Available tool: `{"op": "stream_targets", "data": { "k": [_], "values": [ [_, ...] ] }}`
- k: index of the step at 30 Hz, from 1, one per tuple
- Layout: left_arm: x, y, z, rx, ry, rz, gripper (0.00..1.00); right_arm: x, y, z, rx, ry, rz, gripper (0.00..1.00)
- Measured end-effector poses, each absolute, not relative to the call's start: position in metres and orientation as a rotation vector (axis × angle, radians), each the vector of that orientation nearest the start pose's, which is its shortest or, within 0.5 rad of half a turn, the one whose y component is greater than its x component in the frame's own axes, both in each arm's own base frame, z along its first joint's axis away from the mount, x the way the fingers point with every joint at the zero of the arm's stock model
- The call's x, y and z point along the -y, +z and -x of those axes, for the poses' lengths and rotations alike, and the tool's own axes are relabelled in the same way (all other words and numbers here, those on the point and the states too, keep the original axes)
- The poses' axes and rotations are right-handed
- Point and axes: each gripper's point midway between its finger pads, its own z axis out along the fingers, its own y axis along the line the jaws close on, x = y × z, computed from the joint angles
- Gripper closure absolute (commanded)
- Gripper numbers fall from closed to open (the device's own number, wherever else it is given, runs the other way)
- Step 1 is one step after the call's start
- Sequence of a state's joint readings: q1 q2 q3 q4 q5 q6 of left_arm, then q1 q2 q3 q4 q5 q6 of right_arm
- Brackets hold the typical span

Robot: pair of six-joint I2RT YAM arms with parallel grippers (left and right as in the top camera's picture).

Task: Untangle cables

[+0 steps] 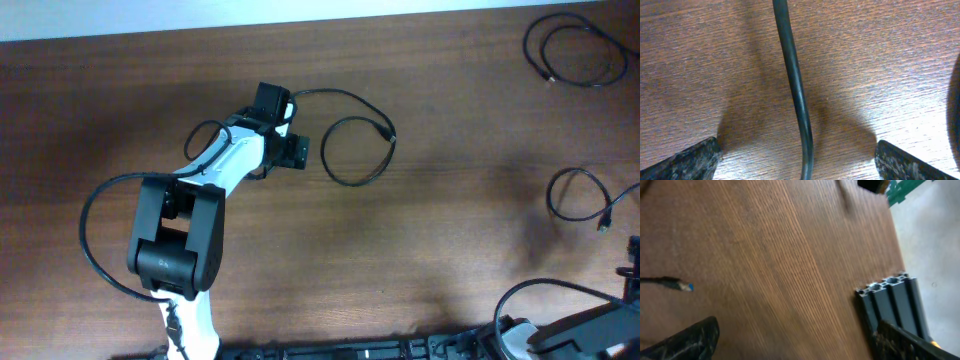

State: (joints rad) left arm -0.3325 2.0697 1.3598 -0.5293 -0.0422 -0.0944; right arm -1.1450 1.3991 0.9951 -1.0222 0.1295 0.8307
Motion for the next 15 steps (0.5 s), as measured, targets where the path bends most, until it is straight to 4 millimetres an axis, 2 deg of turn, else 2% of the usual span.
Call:
{"op": "stream_targets", "data": {
  "k": [3,6,9,11,13,15],
  "values": [
    [0.14,-0.001,-0.429,-2.79,-0.042,-0.324,0.01,0.246,0.083,-0.071,1.629,0.365,2.76,0.01],
    [0.14,-0.001,-0.429,-2.789,-0.042,-0.324,0.01,0.258,0.093,-0.042,1.52,0.663,2.748,0.01],
    [0.141,-0.001,-0.429,-2.789,-0.041,-0.324,0.01,0.264,0.102,-0.024,1.48,0.853,2.701,0.01],
    [0.141,-0.001,-0.429,-2.789,-0.041,-0.324,0.01,0.265,0.105,-0.02,1.472,0.893,2.686,0.01],
    [0.141,-0.001,-0.429,-2.79,-0.042,-0.324,0.01,0.251,0.101,-0.018,1.475,0.826,2.637,0.01],
    [0.14,-0.001,-0.429,-2.79,-0.041,-0.324,0.01,0.242,0.094,-0.035,1.589,0.7,2.595,0.01]
  ]
}}
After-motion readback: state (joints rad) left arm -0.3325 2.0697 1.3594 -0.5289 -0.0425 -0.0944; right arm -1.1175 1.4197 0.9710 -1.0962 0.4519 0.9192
